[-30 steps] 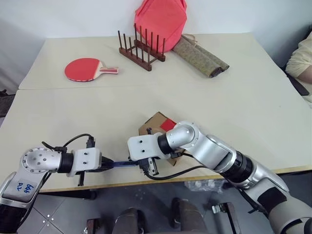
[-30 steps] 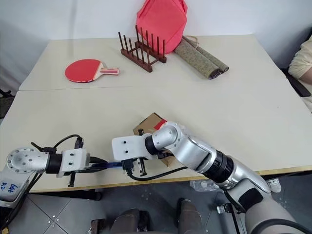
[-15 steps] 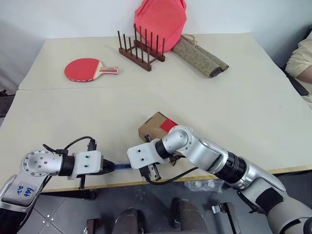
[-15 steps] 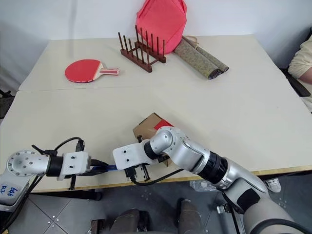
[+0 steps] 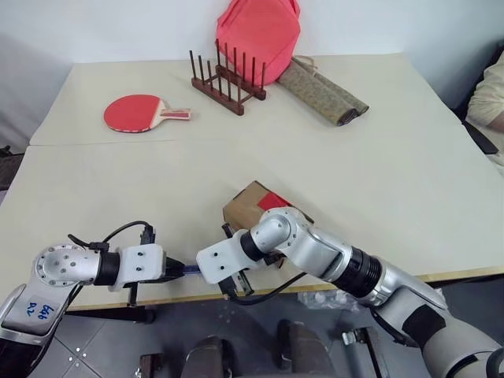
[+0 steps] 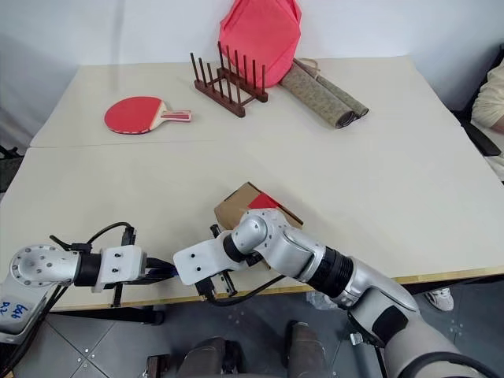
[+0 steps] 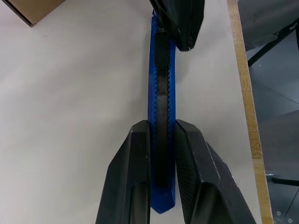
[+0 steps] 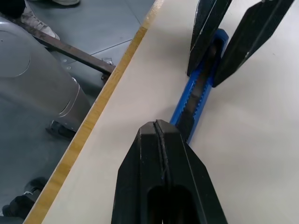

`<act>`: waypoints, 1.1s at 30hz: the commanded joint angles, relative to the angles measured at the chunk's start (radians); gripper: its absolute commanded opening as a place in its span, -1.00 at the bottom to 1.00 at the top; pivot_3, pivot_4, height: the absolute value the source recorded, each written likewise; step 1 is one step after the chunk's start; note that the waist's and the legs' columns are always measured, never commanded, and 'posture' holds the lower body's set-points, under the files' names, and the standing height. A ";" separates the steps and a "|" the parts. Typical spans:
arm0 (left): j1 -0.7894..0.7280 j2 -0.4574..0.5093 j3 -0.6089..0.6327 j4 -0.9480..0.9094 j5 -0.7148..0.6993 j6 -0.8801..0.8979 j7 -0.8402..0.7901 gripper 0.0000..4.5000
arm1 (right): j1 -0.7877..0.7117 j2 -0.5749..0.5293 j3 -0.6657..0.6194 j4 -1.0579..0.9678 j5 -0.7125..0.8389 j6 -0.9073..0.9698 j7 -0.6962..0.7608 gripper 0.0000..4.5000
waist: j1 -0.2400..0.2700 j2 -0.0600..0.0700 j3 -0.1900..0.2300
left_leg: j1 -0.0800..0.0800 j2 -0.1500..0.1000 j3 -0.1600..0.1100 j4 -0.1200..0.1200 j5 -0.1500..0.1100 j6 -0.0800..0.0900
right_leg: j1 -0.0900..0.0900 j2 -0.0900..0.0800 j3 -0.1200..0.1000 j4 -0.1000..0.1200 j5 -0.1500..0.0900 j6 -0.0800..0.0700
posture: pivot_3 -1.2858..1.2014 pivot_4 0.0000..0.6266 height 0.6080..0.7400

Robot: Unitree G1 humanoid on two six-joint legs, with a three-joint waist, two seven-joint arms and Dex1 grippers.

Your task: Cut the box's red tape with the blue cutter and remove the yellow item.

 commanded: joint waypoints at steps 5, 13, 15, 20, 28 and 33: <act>0.031 -0.001 -0.011 -0.033 -0.004 -0.005 0.000 -0.82 | -0.008 0.008 -0.059 -0.053 -0.006 0.006 0.013 -0.99 | 0.001 0.000 0.000 | 0.000 0.000 0.000 0.000 0.000 -0.001 | 0.000 0.000 0.000 0.001 0.000 0.000 | 0.03 -0.52 1.00; 0.036 0.001 -0.013 -0.027 -0.001 -0.014 -0.001 -0.82 | -0.001 -0.034 -0.103 -0.133 0.002 0.035 0.040 -0.99 | 0.002 0.000 0.000 | 0.001 0.000 0.000 0.000 -0.001 -0.002 | 0.000 0.001 -0.002 0.001 0.000 -0.001 | 0.03 -0.52 1.00; 0.031 0.000 -0.016 -0.024 0.000 -0.015 -0.001 -0.82 | 0.004 -0.044 -0.099 -0.127 -0.003 0.028 0.046 -0.99 | 0.002 0.000 0.000 | 0.001 0.000 0.000 0.000 -0.001 -0.002 | 0.000 0.001 -0.002 0.001 -0.001 -0.001 | 0.03 -0.52 1.00; 0.021 0.000 -0.022 -0.019 0.002 -0.012 0.000 -0.82 | 0.029 -0.032 -0.077 -0.091 -0.004 0.009 0.045 -0.99 | 0.002 0.000 0.000 | 0.001 0.000 0.000 0.000 -0.001 -0.002 | 0.000 0.002 -0.002 0.001 -0.001 -0.001 | 0.03 -0.52 1.00; 0.017 -0.003 -0.022 -0.029 -0.001 -0.001 0.000 -0.82 | 0.042 0.041 -0.050 0.021 -0.046 -0.041 0.005 -0.99 | 0.001 0.000 0.000 | 0.001 0.000 0.001 0.000 -0.001 -0.002 | 0.000 0.002 -0.002 0.001 -0.001 -0.002 | 0.03 -0.52 1.00; 0.021 -0.003 -0.019 -0.037 -0.003 0.007 0.002 -0.82 | 0.030 0.088 -0.054 0.070 -0.048 -0.055 -0.008 -0.99 | 0.001 0.000 0.000 | 0.001 0.000 0.001 0.000 -0.001 -0.002 | 0.000 0.002 -0.002 0.002 -0.001 -0.002 | 0.03 -0.52 1.00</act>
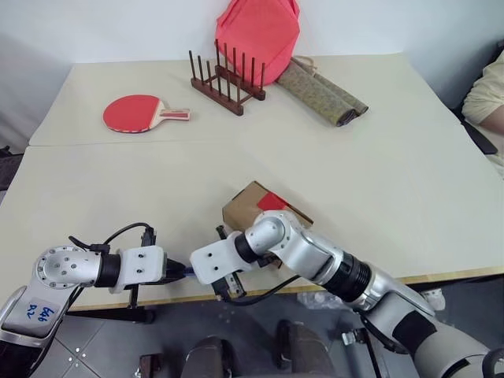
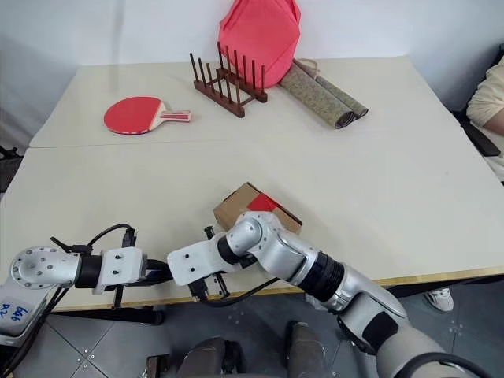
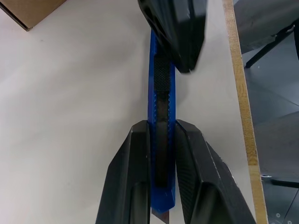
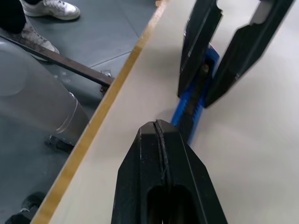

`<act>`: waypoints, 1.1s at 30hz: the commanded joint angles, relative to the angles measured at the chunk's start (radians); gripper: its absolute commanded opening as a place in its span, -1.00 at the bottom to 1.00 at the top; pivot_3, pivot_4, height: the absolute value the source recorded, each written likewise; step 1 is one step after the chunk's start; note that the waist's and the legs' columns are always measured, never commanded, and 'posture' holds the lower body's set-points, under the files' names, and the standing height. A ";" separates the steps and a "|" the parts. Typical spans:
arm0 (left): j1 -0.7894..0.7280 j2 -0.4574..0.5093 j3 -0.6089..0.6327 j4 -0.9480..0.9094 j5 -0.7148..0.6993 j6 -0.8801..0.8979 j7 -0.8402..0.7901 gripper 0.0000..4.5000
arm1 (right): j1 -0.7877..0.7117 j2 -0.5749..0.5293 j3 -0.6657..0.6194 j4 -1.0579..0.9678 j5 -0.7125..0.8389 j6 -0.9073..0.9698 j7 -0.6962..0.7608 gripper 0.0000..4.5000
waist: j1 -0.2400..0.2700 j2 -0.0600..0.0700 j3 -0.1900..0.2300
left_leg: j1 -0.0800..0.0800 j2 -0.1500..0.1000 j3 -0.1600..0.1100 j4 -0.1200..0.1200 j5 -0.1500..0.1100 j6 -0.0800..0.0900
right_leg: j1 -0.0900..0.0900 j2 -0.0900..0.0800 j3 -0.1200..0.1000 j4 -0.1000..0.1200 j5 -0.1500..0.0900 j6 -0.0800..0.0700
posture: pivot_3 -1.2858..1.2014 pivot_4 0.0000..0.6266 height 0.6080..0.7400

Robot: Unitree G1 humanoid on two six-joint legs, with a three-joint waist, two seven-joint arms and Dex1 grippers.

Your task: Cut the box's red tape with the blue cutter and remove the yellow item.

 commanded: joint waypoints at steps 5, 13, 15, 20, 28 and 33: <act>0.005 -0.008 -0.022 -0.030 -0.002 0.017 0.002 -0.82 | -0.022 0.076 -0.026 0.049 -0.008 -0.012 -0.040 -0.99 | 0.000 0.000 0.000 | 0.000 0.000 0.000 0.000 0.000 0.000 | 0.000 0.000 0.000 0.001 0.000 -0.001 | 0.03 -0.52 1.00; -0.010 -0.019 -0.026 -0.021 -0.002 0.020 0.010 -0.82 | -0.034 0.071 -0.065 0.019 0.024 0.004 -0.015 -0.99 | 0.000 0.000 0.000 | 0.000 0.000 0.000 0.000 0.000 0.000 | 0.000 0.001 0.000 0.001 0.000 -0.001 | 0.03 -0.52 1.00; -0.004 -0.021 0.002 -0.010 -0.010 0.015 0.022 -0.82 | -0.031 0.035 -0.146 -0.088 0.119 0.102 0.040 -0.99 | 0.002 0.000 0.000 | 0.000 0.000 0.000 0.000 0.000 -0.001 | 0.000 0.001 0.000 0.001 0.000 -0.001 | 0.03 -0.52 1.00; 0.026 -0.048 0.105 0.016 -0.043 -0.025 0.074 -0.82 | -0.068 -0.084 -0.360 -0.233 0.315 0.359 0.104 -0.99 | 0.002 0.000 0.000 | -0.001 0.001 -0.001 0.000 -0.001 -0.001 | -0.001 0.001 0.000 0.000 0.000 0.000 | 0.03 -0.52 1.00; -0.025 -0.101 0.255 0.060 -0.136 -0.086 0.118 -0.82 | -0.226 -0.195 -0.568 -0.152 0.453 0.731 0.003 -0.43 | -0.002 0.000 0.000 | -0.001 0.004 -0.001 0.000 -0.001 0.000 | -0.002 -0.001 0.000 0.001 0.000 -0.001 | 0.03 -0.52 1.00; -0.151 -0.158 0.262 0.115 -0.159 -0.181 0.154 -0.82 | -0.318 -0.163 -0.683 -0.055 0.513 0.853 -0.108 0.30 | -0.001 0.000 0.000 | -0.002 0.002 -0.001 0.000 -0.001 0.000 | -0.003 -0.001 0.000 0.002 0.000 -0.001 | 0.03 -0.52 1.00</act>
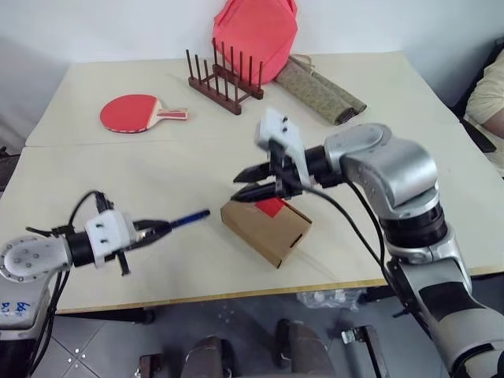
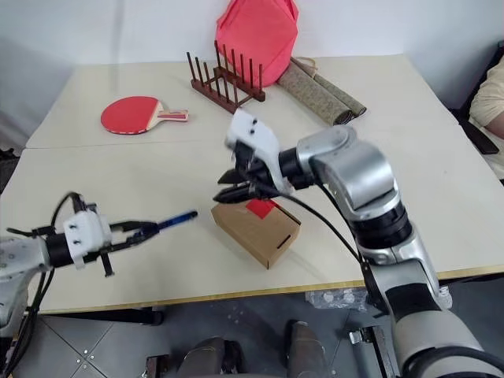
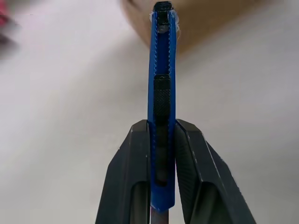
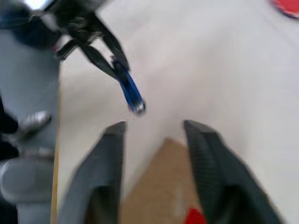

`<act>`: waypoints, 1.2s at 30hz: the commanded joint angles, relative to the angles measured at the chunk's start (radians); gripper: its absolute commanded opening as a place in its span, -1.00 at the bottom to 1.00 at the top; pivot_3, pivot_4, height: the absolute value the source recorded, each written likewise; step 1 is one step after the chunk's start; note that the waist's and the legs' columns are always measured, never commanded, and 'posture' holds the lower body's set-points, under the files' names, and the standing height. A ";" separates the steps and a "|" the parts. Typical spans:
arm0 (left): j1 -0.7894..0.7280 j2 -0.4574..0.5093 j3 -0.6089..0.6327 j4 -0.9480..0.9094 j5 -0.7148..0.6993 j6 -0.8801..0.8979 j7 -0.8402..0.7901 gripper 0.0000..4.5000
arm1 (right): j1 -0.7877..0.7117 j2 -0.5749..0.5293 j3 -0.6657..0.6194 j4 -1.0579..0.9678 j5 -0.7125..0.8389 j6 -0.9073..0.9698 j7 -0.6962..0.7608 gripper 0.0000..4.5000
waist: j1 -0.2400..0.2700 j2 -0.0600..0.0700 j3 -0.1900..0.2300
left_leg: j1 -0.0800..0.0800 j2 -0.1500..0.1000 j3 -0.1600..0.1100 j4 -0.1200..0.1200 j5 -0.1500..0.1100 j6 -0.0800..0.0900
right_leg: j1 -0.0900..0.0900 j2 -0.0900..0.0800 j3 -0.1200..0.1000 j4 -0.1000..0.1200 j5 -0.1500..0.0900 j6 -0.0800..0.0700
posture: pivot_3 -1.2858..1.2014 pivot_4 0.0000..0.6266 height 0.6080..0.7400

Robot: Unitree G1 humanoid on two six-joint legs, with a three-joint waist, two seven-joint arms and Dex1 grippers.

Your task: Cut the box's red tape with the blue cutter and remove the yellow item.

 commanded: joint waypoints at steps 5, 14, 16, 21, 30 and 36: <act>-0.187 -0.121 -0.023 0.089 -0.005 -0.185 0.070 -0.82 | -0.139 0.052 -0.208 0.079 0.109 0.200 -0.176 0.99 | 0.002 0.000 0.000 | -0.001 -0.003 0.000 0.000 0.000 0.000 | 0.000 0.000 -0.002 0.000 0.000 0.001 | 0.03 -0.52 1.00; -0.276 -0.235 -0.146 0.208 0.096 -0.347 0.131 -0.82 | -0.189 0.092 -0.289 0.140 0.186 0.444 -0.341 0.99 | -0.005 0.000 0.000 | -0.001 -0.002 0.000 -0.001 0.000 0.000 | 0.000 0.001 -0.005 0.000 0.000 0.001 | 0.03 -0.52 1.00; -0.292 -0.263 -0.172 0.234 0.114 -0.369 0.149 -0.82 | -0.176 0.085 -0.254 0.146 0.210 0.445 -0.354 0.99 | -0.006 0.000 0.000 | -0.001 -0.002 0.000 0.000 0.000 0.000 | 0.000 0.001 -0.005 0.000 0.000 0.001 | 0.03 -0.52 1.00; -0.287 -0.303 -0.216 0.237 0.120 -0.376 0.169 -0.82 | -0.160 0.110 -0.234 0.157 0.256 0.445 -0.404 0.99 | -0.014 -0.001 0.000 | -0.002 -0.002 0.000 -0.001 0.000 0.000 | 0.000 0.001 -0.006 0.000 0.000 0.001 | 0.03 -0.52 1.00; -0.256 -0.347 -0.261 0.179 0.127 -0.345 0.217 -0.82 | -0.128 0.137 -0.168 0.187 0.258 0.445 -0.465 0.99 | -0.023 -0.001 0.000 | -0.002 -0.002 0.000 0.000 0.000 0.000 | 0.001 0.001 -0.007 0.000 0.000 0.001 | 0.03 -0.52 1.00; -0.237 -0.339 -0.265 0.151 0.121 -0.338 0.228 -0.82 | -0.120 0.124 -0.143 0.201 0.273 0.445 -0.467 0.99 | -0.023 -0.001 0.000 | -0.002 -0.002 -0.001 0.000 0.000 0.000 | 0.001 0.001 -0.007 0.000 0.000 0.001 | 0.03 -0.52 1.00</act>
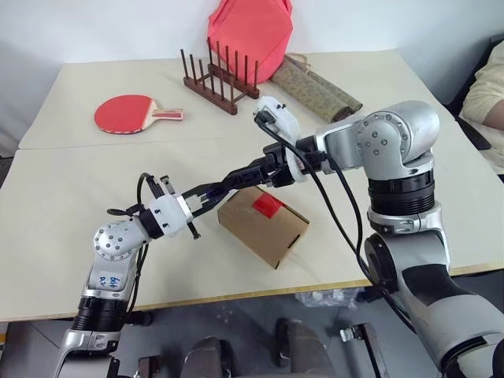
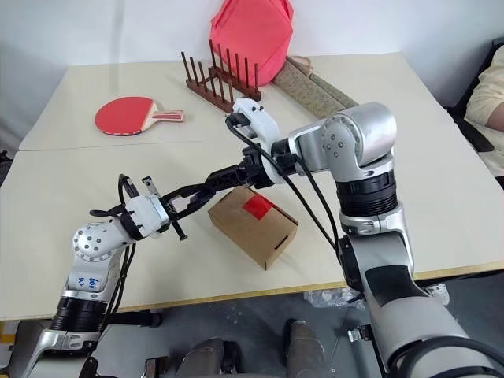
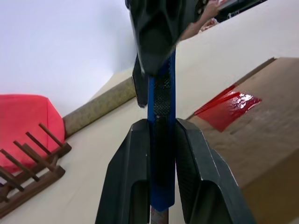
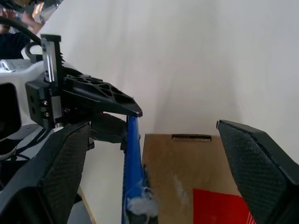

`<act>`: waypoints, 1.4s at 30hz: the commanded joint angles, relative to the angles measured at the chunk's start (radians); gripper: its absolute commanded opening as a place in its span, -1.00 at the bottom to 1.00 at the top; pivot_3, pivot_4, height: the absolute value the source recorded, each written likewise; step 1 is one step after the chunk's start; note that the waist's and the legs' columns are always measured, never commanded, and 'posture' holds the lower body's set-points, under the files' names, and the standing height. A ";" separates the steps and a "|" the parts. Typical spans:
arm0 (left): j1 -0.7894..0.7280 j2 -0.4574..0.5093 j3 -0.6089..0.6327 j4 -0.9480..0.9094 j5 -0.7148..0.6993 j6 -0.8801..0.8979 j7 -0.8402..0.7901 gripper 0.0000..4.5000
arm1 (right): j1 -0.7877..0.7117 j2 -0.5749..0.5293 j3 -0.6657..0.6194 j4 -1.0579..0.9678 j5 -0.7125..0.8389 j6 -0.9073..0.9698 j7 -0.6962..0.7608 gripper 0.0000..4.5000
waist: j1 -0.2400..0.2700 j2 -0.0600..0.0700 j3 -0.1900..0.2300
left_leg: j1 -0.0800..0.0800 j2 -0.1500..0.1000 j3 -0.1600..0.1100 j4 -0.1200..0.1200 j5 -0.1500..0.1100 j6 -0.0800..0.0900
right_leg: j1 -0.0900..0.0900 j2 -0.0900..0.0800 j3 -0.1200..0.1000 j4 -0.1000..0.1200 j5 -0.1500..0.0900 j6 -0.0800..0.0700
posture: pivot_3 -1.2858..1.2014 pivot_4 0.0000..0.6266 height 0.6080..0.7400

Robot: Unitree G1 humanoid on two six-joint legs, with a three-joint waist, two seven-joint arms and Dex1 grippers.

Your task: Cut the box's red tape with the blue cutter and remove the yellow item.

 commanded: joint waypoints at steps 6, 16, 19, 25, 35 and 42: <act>0.007 0.020 0.013 -0.044 -0.013 -0.005 0.011 -0.82 | -0.006 -0.034 0.006 0.013 0.013 -0.005 0.008 0.99 | 0.001 0.000 0.000 | 0.000 0.000 0.000 0.000 0.000 0.000 | 0.000 0.000 0.000 0.000 0.000 0.000 | 0.03 -0.52 1.00; -0.001 0.023 0.013 -0.023 -0.011 -0.017 0.010 -0.82 | -0.014 -0.083 0.028 0.023 0.035 -0.011 0.039 -0.25 | 0.001 0.000 0.000 | 0.000 0.000 -0.001 0.000 0.000 0.000 | 0.000 0.000 0.000 -0.001 0.000 0.000 | 0.03 -0.52 1.00; -0.003 0.023 0.012 -0.018 -0.009 -0.017 0.015 -0.82 | -0.017 -0.082 0.025 0.025 0.041 -0.013 0.040 -0.69 | 0.001 0.000 0.000 | 0.000 0.000 -0.001 0.000 0.000 0.000 | 0.000 0.000 0.000 -0.001 0.000 0.000 | 0.03 -0.52 1.00; 0.000 0.016 0.006 -0.024 -0.006 0.012 0.028 -0.82 | -0.032 -0.071 -0.023 0.014 0.064 -0.011 0.037 -0.92 | 0.001 0.000 0.000 | 0.000 0.000 -0.001 0.000 0.000 0.000 | 0.000 0.000 0.000 -0.001 0.000 0.000 | 0.03 -0.52 1.00; 0.030 0.056 0.159 -0.116 -0.208 0.360 0.074 0.53 | -0.034 -0.087 -0.115 -0.011 0.062 -0.019 -0.011 -0.92 | -0.001 0.000 0.000 | 0.000 0.001 -0.002 0.000 0.000 0.000 | 0.000 0.000 0.000 -0.001 0.000 0.000 | 0.03 -0.52 1.00; 0.195 0.173 0.325 -0.283 -0.534 0.741 0.010 1.00 | -0.028 -0.107 -0.171 -0.023 0.063 -0.033 -0.039 -0.92 | -0.001 0.000 0.000 | 0.000 0.002 -0.002 -0.001 0.000 0.000 | 0.000 -0.001 0.001 -0.001 0.000 0.000 | 0.03 -0.52 1.00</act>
